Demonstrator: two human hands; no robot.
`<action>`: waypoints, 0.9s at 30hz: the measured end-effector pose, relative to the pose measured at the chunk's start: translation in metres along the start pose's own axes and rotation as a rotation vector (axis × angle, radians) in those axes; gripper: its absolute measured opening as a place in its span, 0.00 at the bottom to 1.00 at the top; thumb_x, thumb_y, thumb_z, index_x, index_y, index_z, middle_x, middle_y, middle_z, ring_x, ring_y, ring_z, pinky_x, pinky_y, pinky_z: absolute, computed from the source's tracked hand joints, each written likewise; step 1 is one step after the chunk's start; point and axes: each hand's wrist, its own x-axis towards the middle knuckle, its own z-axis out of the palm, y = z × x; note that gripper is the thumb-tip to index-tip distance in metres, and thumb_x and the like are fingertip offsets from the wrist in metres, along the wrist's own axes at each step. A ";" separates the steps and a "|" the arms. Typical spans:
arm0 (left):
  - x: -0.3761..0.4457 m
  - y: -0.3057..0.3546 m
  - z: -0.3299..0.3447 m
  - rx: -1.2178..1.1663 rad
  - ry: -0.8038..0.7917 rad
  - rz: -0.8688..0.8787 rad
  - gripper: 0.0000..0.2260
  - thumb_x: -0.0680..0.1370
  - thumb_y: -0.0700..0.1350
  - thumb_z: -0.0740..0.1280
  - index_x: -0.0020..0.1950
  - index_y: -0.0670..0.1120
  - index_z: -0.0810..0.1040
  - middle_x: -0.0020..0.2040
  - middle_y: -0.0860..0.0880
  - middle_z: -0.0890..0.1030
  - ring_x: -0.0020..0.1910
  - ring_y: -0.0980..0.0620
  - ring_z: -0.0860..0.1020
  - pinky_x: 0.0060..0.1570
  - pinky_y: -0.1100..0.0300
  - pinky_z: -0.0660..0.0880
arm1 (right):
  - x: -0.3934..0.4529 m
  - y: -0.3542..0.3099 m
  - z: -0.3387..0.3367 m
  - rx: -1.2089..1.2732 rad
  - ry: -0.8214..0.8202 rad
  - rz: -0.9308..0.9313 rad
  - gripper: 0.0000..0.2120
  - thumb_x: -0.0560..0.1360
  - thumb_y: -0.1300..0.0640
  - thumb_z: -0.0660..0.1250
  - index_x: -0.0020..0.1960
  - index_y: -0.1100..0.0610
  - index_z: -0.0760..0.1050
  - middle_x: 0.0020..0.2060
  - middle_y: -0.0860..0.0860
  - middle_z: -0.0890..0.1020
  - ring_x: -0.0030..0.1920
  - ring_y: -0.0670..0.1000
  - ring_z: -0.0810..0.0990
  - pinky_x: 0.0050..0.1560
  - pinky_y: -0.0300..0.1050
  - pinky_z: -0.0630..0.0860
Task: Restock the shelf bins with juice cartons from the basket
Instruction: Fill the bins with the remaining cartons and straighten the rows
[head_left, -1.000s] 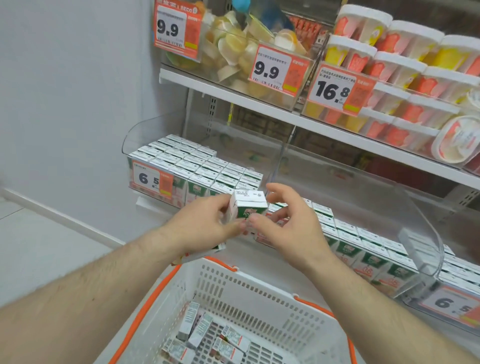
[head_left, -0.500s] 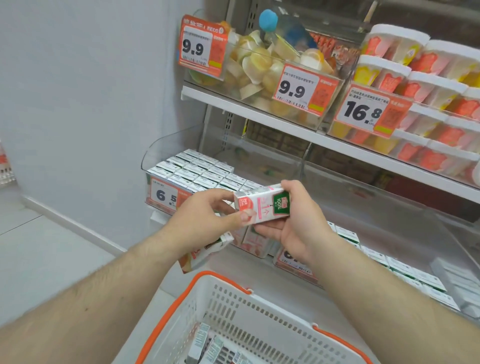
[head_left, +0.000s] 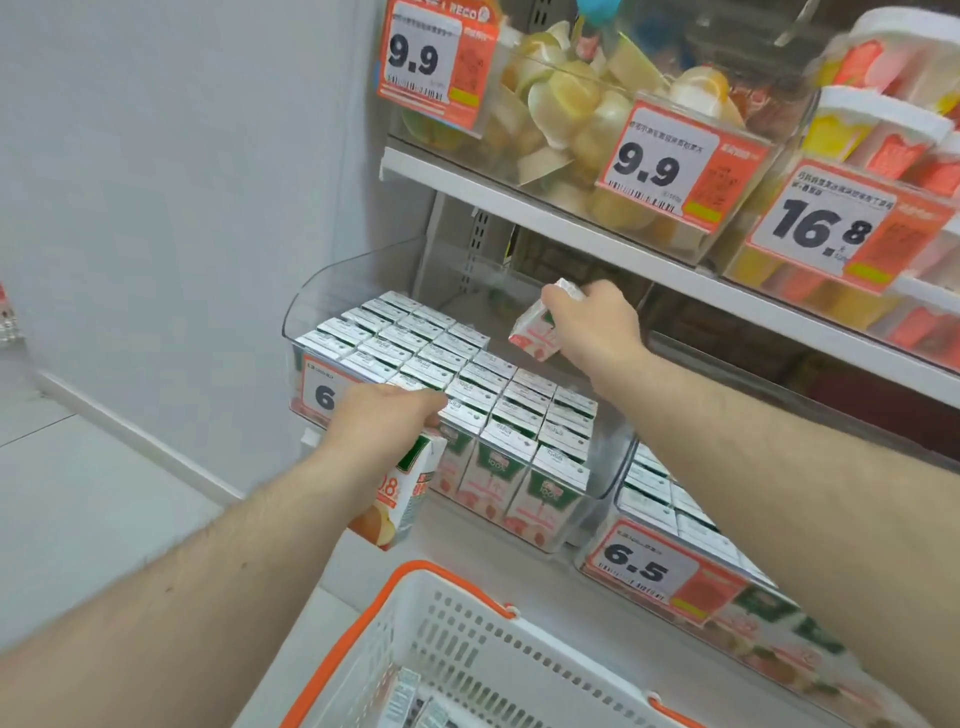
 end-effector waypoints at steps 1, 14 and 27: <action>0.002 0.000 0.002 -0.004 0.006 -0.014 0.13 0.73 0.51 0.71 0.47 0.41 0.83 0.40 0.40 0.85 0.33 0.44 0.79 0.39 0.57 0.74 | 0.009 -0.001 0.005 -0.035 -0.017 0.018 0.18 0.77 0.45 0.62 0.57 0.59 0.75 0.44 0.53 0.79 0.37 0.49 0.75 0.31 0.43 0.68; 0.014 -0.005 0.006 -0.009 -0.001 -0.107 0.15 0.72 0.48 0.72 0.52 0.38 0.82 0.36 0.40 0.84 0.26 0.47 0.78 0.36 0.56 0.78 | 0.062 0.015 0.059 -0.119 -0.455 0.190 0.06 0.73 0.55 0.70 0.45 0.56 0.76 0.53 0.57 0.78 0.52 0.57 0.80 0.52 0.49 0.78; 0.003 -0.005 0.014 -0.265 0.017 -0.189 0.12 0.75 0.53 0.69 0.37 0.47 0.78 0.24 0.48 0.78 0.24 0.50 0.75 0.32 0.60 0.72 | 0.089 0.043 0.068 -0.077 -0.630 0.357 0.20 0.73 0.55 0.68 0.64 0.60 0.76 0.52 0.56 0.81 0.48 0.55 0.80 0.52 0.50 0.78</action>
